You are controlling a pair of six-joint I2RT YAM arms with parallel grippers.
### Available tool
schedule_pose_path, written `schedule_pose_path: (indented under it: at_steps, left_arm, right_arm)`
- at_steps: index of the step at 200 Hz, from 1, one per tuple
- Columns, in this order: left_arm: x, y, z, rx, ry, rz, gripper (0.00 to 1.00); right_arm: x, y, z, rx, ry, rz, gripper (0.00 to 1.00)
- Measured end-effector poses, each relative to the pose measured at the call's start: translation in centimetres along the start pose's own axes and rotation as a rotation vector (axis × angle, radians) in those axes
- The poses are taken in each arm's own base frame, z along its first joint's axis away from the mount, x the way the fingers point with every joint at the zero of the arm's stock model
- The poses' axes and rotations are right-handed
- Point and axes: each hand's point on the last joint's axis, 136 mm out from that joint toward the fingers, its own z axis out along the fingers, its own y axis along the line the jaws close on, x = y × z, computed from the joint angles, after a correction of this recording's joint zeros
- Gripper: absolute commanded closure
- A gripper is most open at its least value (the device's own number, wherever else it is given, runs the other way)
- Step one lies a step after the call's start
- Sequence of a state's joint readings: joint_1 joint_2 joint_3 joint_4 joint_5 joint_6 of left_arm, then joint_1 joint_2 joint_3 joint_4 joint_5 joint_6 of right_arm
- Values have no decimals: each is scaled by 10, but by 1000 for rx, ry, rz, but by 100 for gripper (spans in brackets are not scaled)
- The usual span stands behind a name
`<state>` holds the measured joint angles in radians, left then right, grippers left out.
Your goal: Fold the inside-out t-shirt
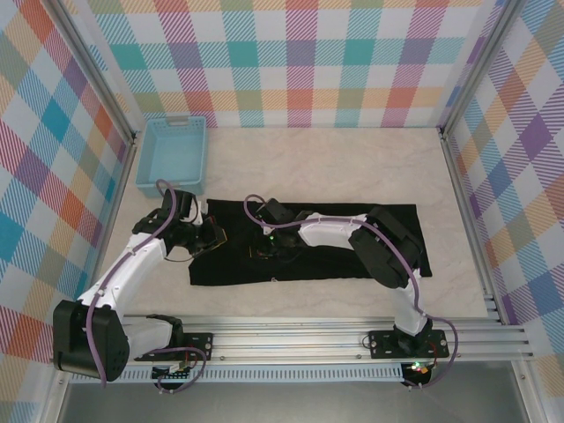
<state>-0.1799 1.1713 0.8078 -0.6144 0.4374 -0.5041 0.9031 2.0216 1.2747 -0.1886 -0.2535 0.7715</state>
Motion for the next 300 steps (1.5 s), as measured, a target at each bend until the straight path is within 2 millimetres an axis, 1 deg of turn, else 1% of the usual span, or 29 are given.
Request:
schedule_pose_path:
  at_steps: [40,63,81,107,132,149,176,197,229,247,283,291,300]
  left_arm:
    - [1,2,1,0,0,1,100]
    - [1,2,2,1,-2,4,100]
    - [1,1,1,4,-7,7,100]
    - [0,-1,-2,11,-16,13,100]
    - [0,-2,-3,14,-20,15,100]
    - [1,-1,-3,15,-22,16,100]
    - [2,-1,-4,17,-25,17,100]
    - [9,6,-1,9,-12,9,100]
    - [30,28,13,-28,43,-32,99]
    - [41,38,20,-41,72,-61,97]
    - [49,46,31,-48,88,-86,94]
    - [51,47,34,-50,94,-91,92]
    - [53,49,38,-57,106,-95,88]
  right_arm:
    - [-1,1,0,-3,-4,0,100]
    - [-2,3,-2,-11,-11,-2,100]
    - [0,4,-8,-20,-20,-7,100]
    - [6,5,-20,-35,-33,-10,100]
    - [9,5,-26,-52,-43,-10,100]
    - [14,2,-29,-51,-41,-10,100]
    - [21,1,-40,-52,-42,-12,100]
    - [25,3,-52,-58,-47,-20,100]
    - [29,0,-67,-51,-41,-19,100]
    - [33,-5,-70,-35,-22,-17,100]
    - [40,-20,-71,7,17,0,100]
    - [40,-23,-72,14,22,1,100]
    - [41,-26,-73,22,28,5,100]
